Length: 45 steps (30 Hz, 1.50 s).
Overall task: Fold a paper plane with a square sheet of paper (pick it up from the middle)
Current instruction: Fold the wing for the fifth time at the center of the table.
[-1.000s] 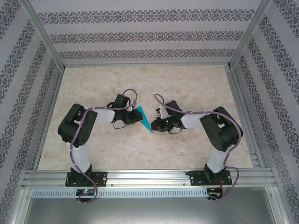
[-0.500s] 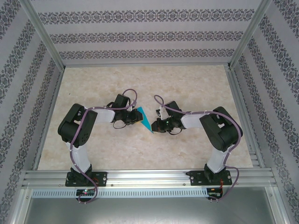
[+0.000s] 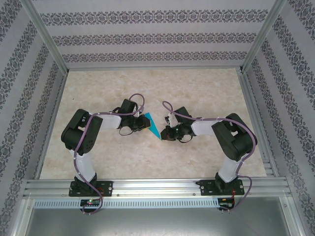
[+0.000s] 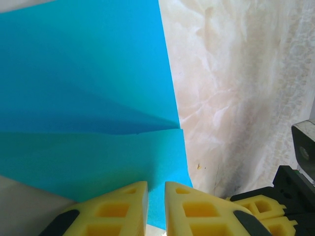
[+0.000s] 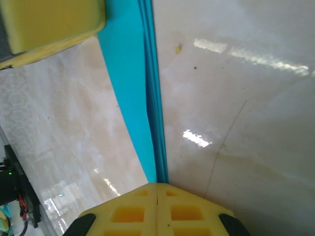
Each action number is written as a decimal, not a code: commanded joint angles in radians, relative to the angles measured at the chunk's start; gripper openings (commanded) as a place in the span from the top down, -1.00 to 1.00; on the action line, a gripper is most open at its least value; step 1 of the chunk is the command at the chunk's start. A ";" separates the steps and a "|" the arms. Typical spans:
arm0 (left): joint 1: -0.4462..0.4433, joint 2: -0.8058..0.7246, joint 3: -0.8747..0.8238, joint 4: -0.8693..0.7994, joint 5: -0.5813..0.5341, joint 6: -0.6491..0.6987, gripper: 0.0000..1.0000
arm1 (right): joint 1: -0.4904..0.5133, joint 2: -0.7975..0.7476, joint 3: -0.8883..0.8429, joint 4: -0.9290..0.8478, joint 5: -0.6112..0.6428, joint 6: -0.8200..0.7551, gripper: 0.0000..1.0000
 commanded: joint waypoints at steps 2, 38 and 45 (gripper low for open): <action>0.007 0.068 -0.016 -0.097 -0.133 0.012 0.63 | 0.018 0.020 0.019 -0.159 0.096 -0.047 0.85; 0.007 0.098 0.026 -0.196 -0.176 0.022 0.64 | 0.047 0.075 0.122 -0.270 0.103 -0.133 0.88; 0.008 0.107 0.028 -0.205 -0.176 0.025 0.65 | 0.026 0.003 -0.031 -0.195 0.073 -0.096 0.89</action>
